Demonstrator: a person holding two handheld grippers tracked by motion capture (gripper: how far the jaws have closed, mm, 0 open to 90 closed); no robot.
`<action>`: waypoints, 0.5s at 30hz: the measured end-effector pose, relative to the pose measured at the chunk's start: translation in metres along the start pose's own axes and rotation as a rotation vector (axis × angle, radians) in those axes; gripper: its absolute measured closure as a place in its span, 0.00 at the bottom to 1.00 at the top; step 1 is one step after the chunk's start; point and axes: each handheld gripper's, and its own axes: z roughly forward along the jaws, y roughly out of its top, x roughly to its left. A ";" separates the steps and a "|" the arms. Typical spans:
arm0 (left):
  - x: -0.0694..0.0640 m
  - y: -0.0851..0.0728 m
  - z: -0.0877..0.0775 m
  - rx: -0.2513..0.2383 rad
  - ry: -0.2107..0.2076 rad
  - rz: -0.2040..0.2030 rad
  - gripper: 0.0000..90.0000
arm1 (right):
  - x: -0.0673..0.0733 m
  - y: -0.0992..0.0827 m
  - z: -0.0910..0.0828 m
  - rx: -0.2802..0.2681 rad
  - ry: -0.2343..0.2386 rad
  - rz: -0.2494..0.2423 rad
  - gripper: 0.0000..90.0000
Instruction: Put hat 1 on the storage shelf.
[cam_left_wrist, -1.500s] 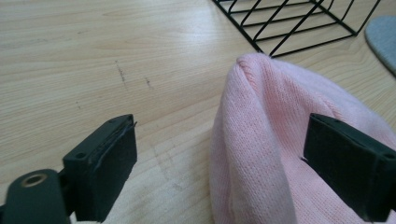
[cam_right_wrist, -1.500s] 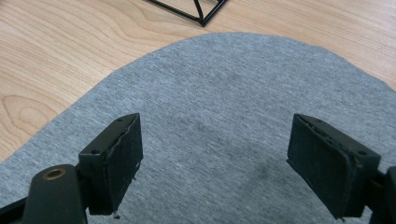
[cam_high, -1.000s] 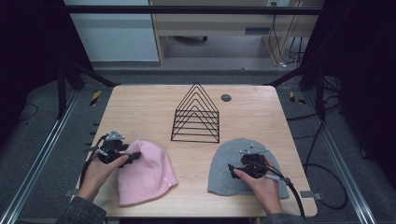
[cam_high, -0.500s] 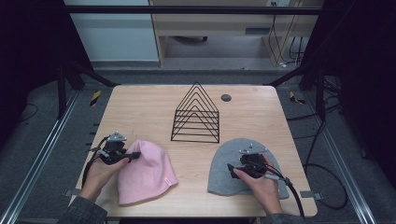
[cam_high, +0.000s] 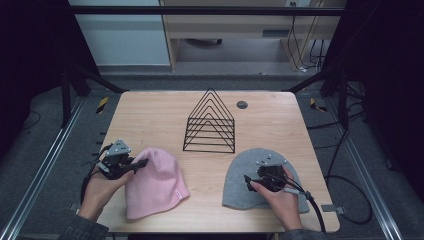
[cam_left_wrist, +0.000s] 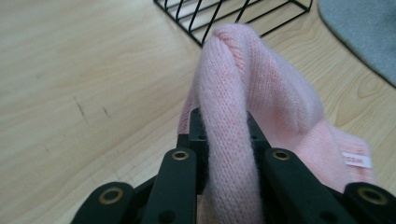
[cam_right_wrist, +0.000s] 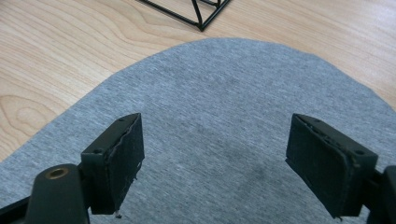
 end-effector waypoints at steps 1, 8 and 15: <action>-0.004 0.004 -0.003 -0.006 0.003 0.020 0.88 | 0.001 0.000 -0.001 -0.005 0.003 -0.002 0.24; -0.029 0.036 -0.024 -0.059 0.020 0.122 0.89 | 0.002 0.003 -0.006 -0.028 0.007 -0.014 0.26; -0.030 0.076 -0.044 -0.089 0.039 0.193 0.89 | 0.003 0.003 -0.012 -0.061 0.009 -0.021 0.25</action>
